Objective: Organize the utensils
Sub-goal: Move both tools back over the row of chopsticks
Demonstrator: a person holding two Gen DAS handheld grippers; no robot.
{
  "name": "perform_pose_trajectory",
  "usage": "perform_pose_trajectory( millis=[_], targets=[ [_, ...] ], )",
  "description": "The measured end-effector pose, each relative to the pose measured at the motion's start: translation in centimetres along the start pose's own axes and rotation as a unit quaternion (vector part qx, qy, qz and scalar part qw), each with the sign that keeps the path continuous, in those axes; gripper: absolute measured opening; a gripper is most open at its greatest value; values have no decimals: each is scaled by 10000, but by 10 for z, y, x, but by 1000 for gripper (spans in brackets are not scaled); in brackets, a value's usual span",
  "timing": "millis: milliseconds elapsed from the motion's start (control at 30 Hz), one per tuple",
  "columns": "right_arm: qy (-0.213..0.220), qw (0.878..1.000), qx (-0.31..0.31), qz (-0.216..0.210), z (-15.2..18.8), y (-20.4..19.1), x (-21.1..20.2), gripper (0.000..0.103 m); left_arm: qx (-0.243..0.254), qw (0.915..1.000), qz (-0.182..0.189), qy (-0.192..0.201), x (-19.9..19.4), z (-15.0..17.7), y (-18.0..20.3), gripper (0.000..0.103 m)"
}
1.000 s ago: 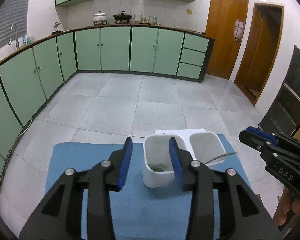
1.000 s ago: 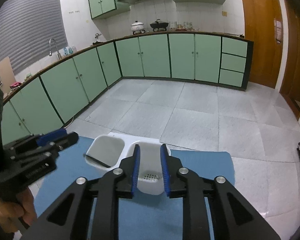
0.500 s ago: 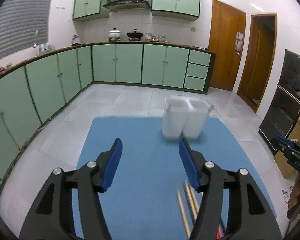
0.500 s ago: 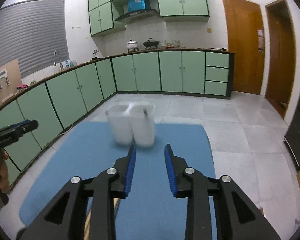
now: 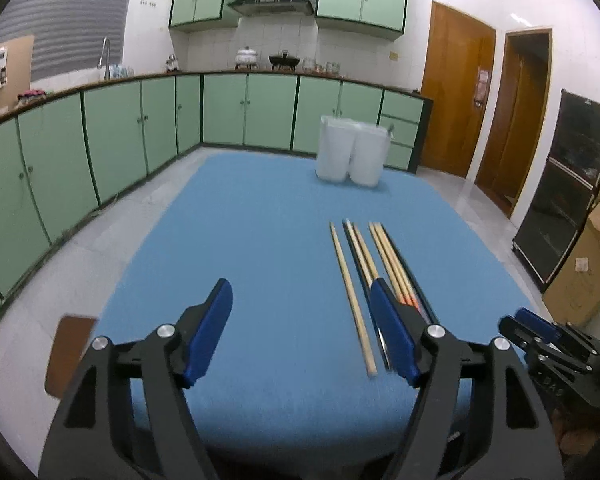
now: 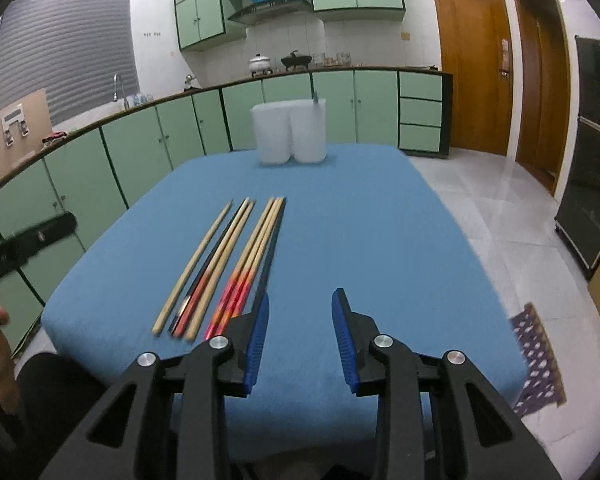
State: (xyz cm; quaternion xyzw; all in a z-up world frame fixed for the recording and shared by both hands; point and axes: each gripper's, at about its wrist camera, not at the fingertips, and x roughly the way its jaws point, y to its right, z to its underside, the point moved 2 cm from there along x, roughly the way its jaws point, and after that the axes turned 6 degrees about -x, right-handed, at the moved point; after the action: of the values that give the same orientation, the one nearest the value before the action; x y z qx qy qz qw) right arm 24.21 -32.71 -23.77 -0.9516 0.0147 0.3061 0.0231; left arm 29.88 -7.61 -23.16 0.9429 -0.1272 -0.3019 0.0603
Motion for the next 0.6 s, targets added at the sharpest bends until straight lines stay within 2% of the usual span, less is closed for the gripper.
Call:
perform_pose_trajectory(
  millis=[133, 233, 400, 600],
  targets=[
    [-29, 9998, -181, -24, 10, -14, 1, 32, 0, 10000, -57, -65, -2, 18, 1, 69],
    [-82, 9999, -144, -43, 15, -17, 6, 32, 71, 9999, -105, 32, -3, 26, 3, 70],
    [-148, 9997, -176, 13, 22, -22, 15, 32, 151, 9996, -172, -157, 11, 43, 1, 70],
    [-327, 9993, -191, -7, 30, -25, 29, 31, -31, 9992, -204, -346, 22, 48, -11, 70]
  ],
)
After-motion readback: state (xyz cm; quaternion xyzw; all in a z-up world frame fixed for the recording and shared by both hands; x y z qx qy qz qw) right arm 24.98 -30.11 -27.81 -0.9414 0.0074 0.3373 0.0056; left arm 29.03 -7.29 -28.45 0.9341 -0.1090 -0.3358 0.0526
